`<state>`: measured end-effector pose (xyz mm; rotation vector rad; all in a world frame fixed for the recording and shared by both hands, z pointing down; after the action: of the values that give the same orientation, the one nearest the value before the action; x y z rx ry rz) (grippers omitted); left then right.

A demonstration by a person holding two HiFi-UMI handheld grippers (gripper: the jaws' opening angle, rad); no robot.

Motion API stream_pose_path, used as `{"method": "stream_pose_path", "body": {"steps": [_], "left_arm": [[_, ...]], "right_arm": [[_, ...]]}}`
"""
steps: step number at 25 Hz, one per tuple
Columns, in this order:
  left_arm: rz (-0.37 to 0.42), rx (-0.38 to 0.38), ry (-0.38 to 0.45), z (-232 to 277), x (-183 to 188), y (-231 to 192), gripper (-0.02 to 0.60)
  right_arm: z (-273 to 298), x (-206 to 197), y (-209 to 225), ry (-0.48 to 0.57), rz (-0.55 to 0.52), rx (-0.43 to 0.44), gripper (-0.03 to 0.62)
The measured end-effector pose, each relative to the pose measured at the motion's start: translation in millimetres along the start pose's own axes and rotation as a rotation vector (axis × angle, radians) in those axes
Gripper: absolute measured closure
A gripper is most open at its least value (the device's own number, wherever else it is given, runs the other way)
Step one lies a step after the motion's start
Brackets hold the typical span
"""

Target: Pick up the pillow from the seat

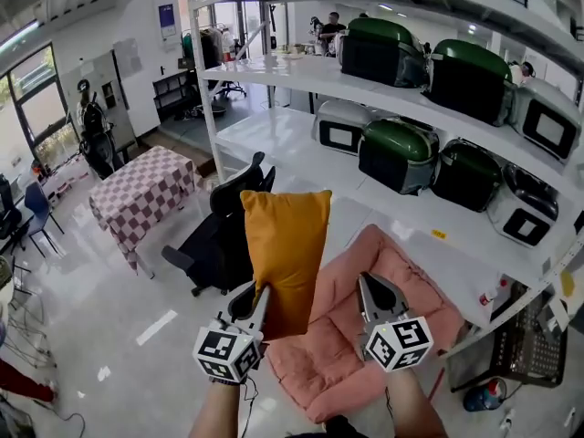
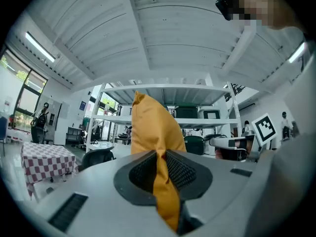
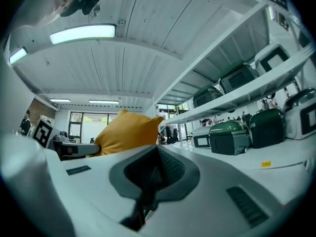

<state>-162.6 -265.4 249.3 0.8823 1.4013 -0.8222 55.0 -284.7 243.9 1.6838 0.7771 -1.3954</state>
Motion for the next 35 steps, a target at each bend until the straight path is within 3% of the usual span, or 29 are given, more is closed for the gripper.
{"method": "stream_pose_path", "body": {"steps": [16, 35], "left_arm": [[0.05, 0.058, 0.136, -44, 61, -9, 0.523], [0.038, 0.077, 0.184, -63, 71, -13, 0.523]], "right_arm": [[-17, 47, -27, 0.067, -0.016, 0.023, 0.592], [-22, 44, -42, 0.051, -0.036, 0.038, 0.592]]}}
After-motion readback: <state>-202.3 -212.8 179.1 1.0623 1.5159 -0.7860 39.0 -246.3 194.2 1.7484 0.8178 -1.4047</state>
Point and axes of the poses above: the fingertips, and each gripper's own axes: z forward along the fingers, y to its right, x out of its top, the point moved 2 cm from there along -z, backward along the fingers, and after that the axes turned 6 degrees about z, right-handed, at the moved point
